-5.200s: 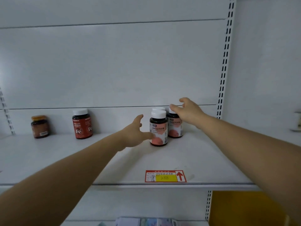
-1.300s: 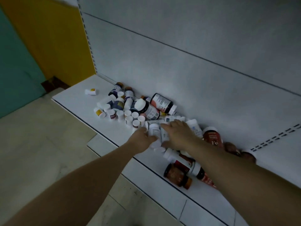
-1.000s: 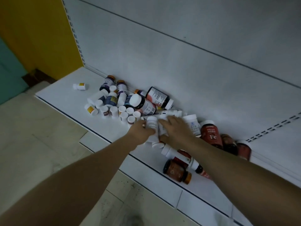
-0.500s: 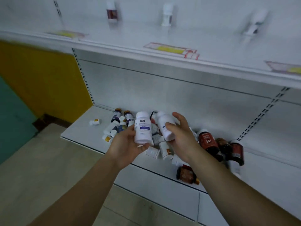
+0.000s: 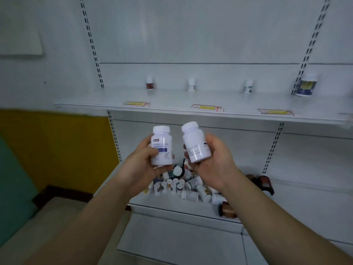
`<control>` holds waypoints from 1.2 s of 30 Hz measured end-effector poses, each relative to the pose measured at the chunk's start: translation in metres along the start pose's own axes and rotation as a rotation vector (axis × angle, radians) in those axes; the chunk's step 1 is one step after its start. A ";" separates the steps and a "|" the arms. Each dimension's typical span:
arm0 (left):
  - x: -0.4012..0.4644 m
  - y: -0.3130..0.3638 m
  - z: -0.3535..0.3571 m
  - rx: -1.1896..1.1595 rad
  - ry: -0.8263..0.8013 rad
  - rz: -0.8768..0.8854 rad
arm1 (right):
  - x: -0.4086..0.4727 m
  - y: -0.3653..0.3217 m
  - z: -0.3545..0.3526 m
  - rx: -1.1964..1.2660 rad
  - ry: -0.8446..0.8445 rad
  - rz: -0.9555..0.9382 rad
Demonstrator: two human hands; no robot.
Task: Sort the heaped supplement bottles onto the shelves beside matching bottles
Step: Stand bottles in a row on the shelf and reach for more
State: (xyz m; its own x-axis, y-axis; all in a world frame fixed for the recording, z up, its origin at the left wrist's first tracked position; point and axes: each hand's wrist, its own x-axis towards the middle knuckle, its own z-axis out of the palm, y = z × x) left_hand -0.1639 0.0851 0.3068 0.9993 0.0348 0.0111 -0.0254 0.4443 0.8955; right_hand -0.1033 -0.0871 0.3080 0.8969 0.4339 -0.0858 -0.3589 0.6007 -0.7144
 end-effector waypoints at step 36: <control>0.094 0.031 0.132 0.219 -0.415 -0.007 | -0.045 -0.151 -0.006 -0.670 0.464 -0.464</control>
State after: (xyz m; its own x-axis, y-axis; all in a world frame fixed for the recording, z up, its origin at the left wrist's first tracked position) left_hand -0.0675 -0.0161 0.3938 0.9267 -0.3479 0.1421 -0.0574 0.2426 0.9684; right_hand -0.0879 -0.2010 0.4153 0.9782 -0.1505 0.1428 0.1550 0.0721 -0.9853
